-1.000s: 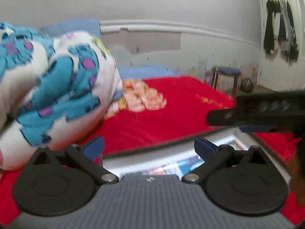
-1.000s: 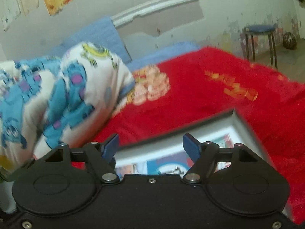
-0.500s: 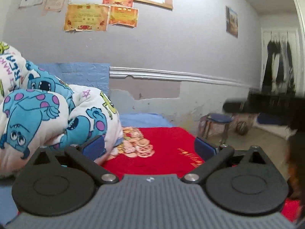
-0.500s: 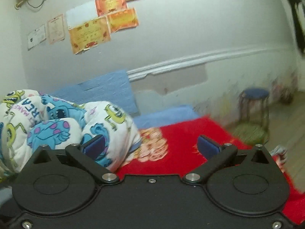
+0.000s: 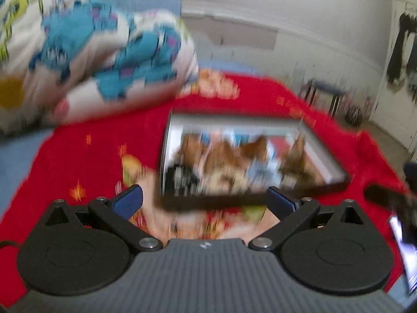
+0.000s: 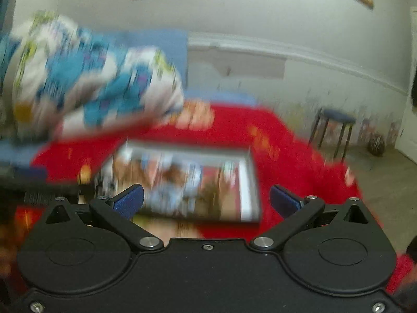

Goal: Organize objects

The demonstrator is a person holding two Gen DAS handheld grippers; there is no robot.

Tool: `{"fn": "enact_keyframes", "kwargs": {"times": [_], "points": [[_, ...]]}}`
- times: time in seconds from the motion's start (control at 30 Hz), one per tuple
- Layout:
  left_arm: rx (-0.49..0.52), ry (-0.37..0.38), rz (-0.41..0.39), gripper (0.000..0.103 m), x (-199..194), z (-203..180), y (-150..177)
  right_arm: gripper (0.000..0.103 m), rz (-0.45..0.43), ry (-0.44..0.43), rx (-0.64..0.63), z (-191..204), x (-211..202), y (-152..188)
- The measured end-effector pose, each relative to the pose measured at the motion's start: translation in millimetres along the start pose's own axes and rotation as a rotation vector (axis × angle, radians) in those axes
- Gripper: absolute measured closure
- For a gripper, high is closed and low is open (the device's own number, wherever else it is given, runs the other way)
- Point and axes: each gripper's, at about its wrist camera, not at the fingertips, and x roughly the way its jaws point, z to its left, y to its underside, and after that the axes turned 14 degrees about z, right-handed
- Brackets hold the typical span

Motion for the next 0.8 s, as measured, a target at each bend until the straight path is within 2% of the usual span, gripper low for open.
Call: {"fn": "enact_keyframes", "kwargs": {"times": [0.1,0.2,0.4,0.6,0.8], "points": [[-0.011,-0.032,0.082,0.000,22,0,9,0.000,0.075,-0.020,-0.032,3,27,38],[-0.013,-0.038,0.136,0.000,37,0,10,0.000,0.114,0.001,0.002,0,50,51],[-0.003,-0.072,0.132,0.000,45,2,19,0.000,0.121,-0.005,0.071,4,80,47],[0.100,-0.105,0.155,0.000,54,-8,25,0.000,0.193,-0.025,0.057,18,111,51],[0.103,-0.106,0.155,0.000,64,-7,31,0.000,0.156,-0.047,0.017,26,111,65]]}}
